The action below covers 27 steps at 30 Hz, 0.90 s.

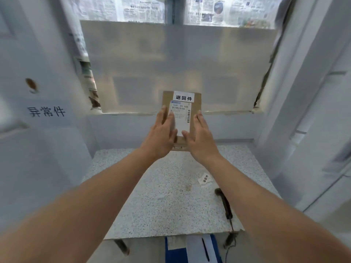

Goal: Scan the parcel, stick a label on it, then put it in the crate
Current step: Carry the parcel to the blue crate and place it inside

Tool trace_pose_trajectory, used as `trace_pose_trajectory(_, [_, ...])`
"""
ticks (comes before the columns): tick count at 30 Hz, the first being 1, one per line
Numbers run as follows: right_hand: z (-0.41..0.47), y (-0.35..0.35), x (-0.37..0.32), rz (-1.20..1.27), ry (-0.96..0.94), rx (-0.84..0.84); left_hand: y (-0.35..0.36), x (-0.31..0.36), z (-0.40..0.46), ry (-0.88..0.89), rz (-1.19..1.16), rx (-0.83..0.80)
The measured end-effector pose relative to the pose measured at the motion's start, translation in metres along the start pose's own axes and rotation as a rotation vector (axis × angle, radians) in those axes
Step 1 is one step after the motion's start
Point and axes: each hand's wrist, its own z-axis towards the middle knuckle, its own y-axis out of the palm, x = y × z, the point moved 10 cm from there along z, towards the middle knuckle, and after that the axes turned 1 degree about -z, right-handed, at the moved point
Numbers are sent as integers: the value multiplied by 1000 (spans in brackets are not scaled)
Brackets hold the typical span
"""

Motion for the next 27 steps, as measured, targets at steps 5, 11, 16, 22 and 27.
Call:
trace_pose_trajectory(5, [-13,-55,-42,5,-101,40,-47,53,-16,17,58,54])
trace_pose_trajectory(11, [-39,-111,-96,51,-255,54,-107,107,-51,40,147,133])
trace_pose_trajectory(16, [-68,-127,-149,124,-371,36,-156,129,-90,49,240,178])
trace_pose_trajectory(22, [-100,-116,-230,175,-514,32,-228,125,-151,-3,348,252])
trace_pose_trajectory(27, [-133,-85,-304,209,-624,20,-286,98,-213,-65,436,284])
